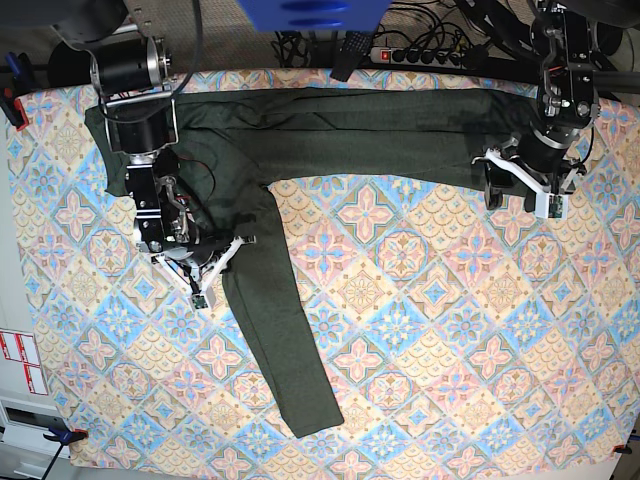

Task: Fold the T-shirt properly
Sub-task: 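Release the edge and move the right gripper to the hanging sleeve, then grasp the sleeve with the right gripper and fold it onto the shirt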

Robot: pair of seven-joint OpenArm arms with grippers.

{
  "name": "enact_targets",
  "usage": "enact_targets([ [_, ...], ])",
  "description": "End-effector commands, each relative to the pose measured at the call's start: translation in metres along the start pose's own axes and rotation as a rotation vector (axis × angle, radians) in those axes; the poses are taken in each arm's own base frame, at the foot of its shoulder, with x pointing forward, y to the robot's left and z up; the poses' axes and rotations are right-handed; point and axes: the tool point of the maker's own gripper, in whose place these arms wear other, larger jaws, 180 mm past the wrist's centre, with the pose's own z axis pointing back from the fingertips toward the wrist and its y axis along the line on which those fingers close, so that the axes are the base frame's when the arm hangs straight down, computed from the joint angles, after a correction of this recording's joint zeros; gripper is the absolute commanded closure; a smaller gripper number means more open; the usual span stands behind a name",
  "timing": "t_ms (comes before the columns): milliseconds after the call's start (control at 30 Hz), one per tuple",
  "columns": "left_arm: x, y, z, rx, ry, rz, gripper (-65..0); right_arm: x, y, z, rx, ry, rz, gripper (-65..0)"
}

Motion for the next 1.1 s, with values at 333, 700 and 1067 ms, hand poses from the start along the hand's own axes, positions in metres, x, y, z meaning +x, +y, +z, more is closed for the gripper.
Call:
enact_targets([
  [333, 0.011, 0.001, 0.002, -0.001, -0.038, -0.010, -39.3, 0.006, 0.045, 0.055, 0.057, -0.127, 0.092, 0.0],
  [700, 0.011, 0.001, 0.002, -0.001, -0.038, -0.010, -39.3, -0.013, 0.090, 0.117, 0.111, -0.168, 0.156, 0.0],
  [1067, 0.011, 0.001, 0.002, -0.002, -0.036, -0.010, -39.3, -0.065, 0.171, 0.131, 0.305, -0.077, 0.280, 0.0],
])
